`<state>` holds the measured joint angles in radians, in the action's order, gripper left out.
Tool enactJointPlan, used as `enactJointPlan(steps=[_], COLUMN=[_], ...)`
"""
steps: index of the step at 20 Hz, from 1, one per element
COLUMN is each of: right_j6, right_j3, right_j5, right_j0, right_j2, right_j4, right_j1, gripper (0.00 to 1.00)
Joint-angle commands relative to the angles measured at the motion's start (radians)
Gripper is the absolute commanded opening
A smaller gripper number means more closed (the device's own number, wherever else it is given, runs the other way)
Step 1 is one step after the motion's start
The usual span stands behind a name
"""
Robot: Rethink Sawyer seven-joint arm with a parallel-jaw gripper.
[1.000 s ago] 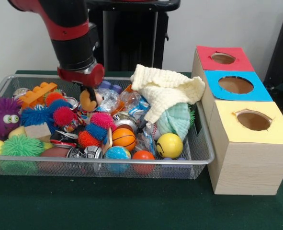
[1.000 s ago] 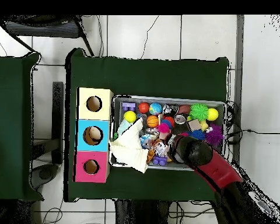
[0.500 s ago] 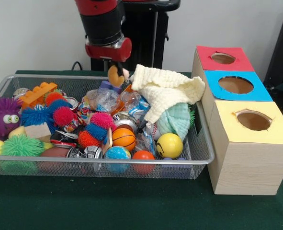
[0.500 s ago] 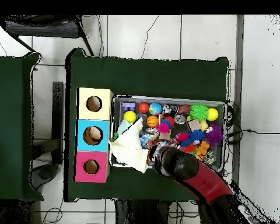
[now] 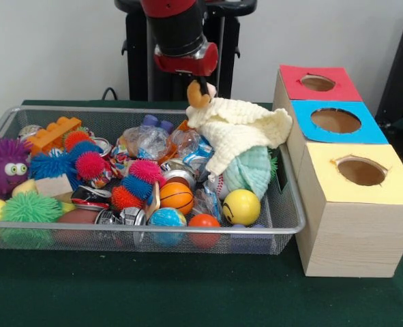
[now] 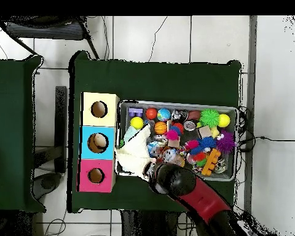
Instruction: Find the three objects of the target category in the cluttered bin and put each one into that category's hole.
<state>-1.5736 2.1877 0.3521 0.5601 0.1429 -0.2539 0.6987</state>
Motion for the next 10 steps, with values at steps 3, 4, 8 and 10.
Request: enactJointPlan(steps=[3, 4, 8, 10], right_j6=[-0.285, -0.290, -0.310, -0.328], right_j3=[0.125, 0.133, 0.182, 0.208], right_j5=[0.044, 0.033, 0.042, 0.063], right_j0=[-0.037, -0.037, -0.062, -0.085], right_j2=[0.168, 0.184, 0.211, 0.214], right_j4=[-0.175, -0.191, -0.256, -0.291], right_j1=[-0.012, -0.016, 0.035, 0.080], gripper=[0.00, 0.00, 0.00, 0.00])
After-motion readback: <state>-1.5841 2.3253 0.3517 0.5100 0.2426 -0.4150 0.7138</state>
